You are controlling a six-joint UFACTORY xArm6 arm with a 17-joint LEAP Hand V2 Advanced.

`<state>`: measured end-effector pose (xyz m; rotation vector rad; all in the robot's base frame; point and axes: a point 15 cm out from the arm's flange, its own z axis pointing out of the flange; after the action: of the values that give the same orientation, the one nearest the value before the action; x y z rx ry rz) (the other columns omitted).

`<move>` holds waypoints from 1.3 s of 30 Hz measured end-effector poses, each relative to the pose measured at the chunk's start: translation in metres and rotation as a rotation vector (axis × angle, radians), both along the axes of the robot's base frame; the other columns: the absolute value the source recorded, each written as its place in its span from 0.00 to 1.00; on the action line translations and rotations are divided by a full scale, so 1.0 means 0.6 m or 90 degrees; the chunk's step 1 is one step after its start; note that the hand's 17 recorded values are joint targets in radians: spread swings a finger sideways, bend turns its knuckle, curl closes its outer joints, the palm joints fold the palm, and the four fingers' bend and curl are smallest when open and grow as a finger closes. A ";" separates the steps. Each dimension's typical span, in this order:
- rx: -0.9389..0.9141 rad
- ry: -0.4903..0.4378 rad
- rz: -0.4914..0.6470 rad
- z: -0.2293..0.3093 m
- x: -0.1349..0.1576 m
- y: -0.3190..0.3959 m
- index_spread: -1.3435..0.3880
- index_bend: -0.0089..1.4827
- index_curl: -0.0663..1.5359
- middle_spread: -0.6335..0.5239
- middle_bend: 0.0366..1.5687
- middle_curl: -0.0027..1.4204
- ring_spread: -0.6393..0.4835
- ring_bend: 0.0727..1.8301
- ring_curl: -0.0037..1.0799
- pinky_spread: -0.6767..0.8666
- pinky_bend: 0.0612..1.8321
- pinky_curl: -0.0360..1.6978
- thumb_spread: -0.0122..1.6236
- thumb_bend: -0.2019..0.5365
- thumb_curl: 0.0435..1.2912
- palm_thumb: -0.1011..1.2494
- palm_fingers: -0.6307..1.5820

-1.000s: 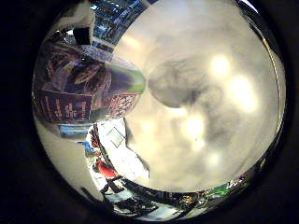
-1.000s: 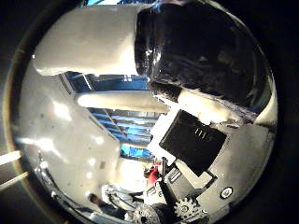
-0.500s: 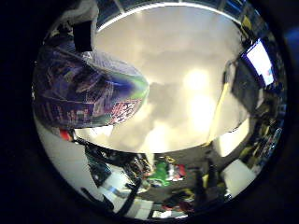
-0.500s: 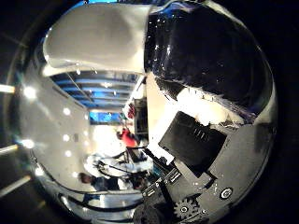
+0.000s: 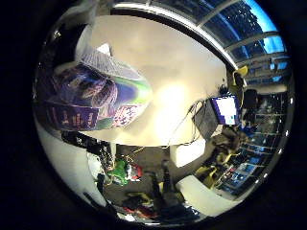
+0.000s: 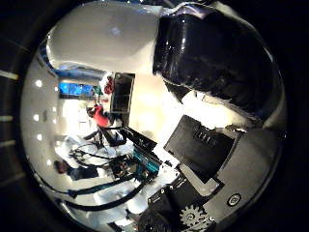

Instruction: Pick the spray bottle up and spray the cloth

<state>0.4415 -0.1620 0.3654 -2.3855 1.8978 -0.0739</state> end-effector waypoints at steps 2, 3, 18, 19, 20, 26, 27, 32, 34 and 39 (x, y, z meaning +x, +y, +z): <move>-0.036 0.002 0.014 -0.025 -0.005 0.025 0.67 0.82 0.50 0.47 0.89 0.46 0.39 0.76 0.66 0.32 0.55 0.83 0.50 0.25 0.59 0.85 0.80; -0.052 0.003 0.019 -0.038 -0.008 0.035 0.67 0.82 0.50 0.47 0.89 0.46 0.39 0.76 0.66 0.32 0.55 0.83 0.50 0.25 0.59 0.85 0.80; -0.152 0.040 0.086 -0.204 -0.039 0.132 0.67 0.82 0.51 0.48 0.90 0.46 0.39 0.76 0.67 0.32 0.53 0.86 0.48 0.25 0.62 0.84 0.80; -0.156 0.039 0.087 -0.200 -0.038 0.130 0.67 0.82 0.51 0.48 0.90 0.46 0.39 0.76 0.67 0.32 0.54 0.86 0.48 0.25 0.62 0.84 0.80; -0.165 0.035 0.090 -0.193 -0.036 0.126 0.67 0.82 0.51 0.48 0.90 0.46 0.39 0.76 0.67 0.32 0.54 0.86 0.48 0.25 0.62 0.84 0.80; -0.216 -0.013 0.094 -0.116 -0.011 0.097 0.67 0.82 0.51 0.48 0.89 0.46 0.39 0.76 0.67 0.32 0.53 0.86 0.47 0.25 0.63 0.83 0.80; -0.217 -0.008 0.093 -0.117 -0.014 0.097 0.67 0.82 0.51 0.48 0.89 0.46 0.39 0.76 0.67 0.32 0.53 0.86 0.47 0.25 0.63 0.83 0.80; -0.216 0.008 0.088 -0.138 -0.021 0.106 0.67 0.82 0.51 0.48 0.89 0.47 0.39 0.76 0.67 0.31 0.53 0.87 0.47 0.25 0.63 0.83 0.80; -0.214 0.011 0.089 -0.147 -0.018 0.115 0.67 0.82 0.51 0.48 0.89 0.47 0.39 0.76 0.67 0.31 0.53 0.87 0.47 0.25 0.64 0.83 0.80; -0.203 0.017 0.083 -0.160 -0.015 0.123 0.67 0.82 0.51 0.48 0.88 0.47 0.39 0.76 0.67 0.31 0.54 0.87 0.46 0.25 0.64 0.83 0.80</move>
<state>0.4325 -0.0881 0.2691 -2.7193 1.8558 -0.3624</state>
